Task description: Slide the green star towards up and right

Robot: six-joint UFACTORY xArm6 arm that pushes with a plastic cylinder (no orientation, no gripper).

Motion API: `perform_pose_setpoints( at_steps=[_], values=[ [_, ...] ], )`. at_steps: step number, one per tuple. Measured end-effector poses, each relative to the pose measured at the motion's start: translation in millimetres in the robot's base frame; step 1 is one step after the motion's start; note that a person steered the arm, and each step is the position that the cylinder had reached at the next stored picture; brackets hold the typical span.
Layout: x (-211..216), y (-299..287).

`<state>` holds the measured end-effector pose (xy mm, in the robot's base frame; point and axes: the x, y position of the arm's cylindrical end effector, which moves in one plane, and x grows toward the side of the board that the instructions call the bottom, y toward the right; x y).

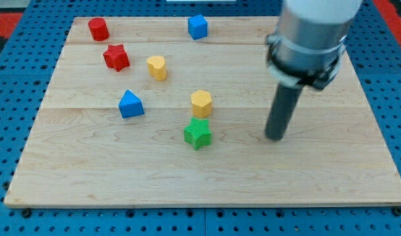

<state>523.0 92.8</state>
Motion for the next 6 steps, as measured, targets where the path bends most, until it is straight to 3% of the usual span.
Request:
perform_pose_setpoints(
  at_steps=[1,2,3,4,5,6],
  values=[
    [13,-99],
    [-23,-160],
    [-68,-182],
    [-56,-164],
    [-13,-134],
    [-33,-54]
  ],
)
